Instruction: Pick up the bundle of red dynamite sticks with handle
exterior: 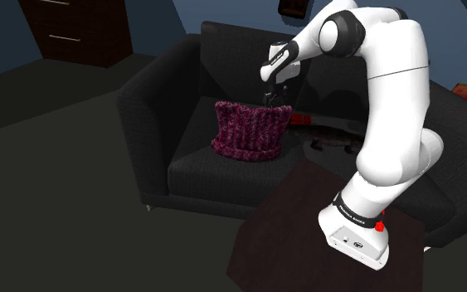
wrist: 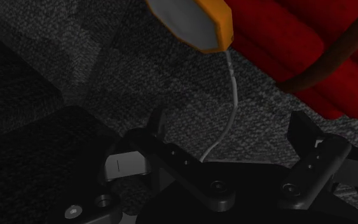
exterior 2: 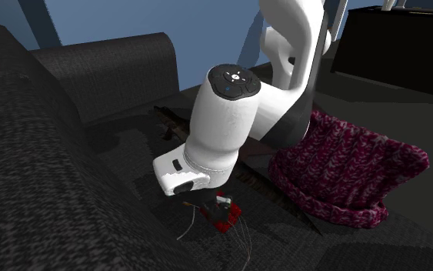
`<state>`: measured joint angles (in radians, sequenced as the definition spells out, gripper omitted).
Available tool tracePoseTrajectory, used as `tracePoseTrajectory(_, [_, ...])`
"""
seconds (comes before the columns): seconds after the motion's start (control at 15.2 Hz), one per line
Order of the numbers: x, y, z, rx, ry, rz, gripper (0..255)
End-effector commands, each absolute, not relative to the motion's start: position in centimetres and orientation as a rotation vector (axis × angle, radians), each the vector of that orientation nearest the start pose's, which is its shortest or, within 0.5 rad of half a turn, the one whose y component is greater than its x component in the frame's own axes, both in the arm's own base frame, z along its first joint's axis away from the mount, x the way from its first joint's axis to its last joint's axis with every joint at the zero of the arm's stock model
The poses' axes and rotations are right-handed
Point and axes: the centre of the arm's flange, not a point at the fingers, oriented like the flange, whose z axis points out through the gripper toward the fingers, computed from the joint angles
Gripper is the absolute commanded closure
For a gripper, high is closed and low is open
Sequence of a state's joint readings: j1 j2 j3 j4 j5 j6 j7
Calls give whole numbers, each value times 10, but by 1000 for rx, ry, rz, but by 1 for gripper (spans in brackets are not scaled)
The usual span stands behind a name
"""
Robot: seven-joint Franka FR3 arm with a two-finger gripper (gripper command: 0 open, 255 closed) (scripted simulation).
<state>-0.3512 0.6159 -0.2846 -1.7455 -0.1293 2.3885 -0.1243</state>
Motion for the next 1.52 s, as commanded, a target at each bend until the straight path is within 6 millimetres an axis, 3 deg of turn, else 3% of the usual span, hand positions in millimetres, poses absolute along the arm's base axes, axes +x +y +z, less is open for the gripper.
tracePoseTrajectory(0.0, [551,-385,227,-3335,617,87,0])
tracePoseTrajectory(0.26, [551,-385,203,-3335,617,87,0])
tracePoseTrajectory(0.4, [551,-385,203,-3335,617,87,0])
tracePoseTrajectory(0.46, [552,-385,204,-3335,617,88,255])
tracePoseTrajectory(1.06, [551,-385,203,-3335,617,87,255])
tracePoseTrajectory(1.45, [551,-385,235,-3335,617,87,255])
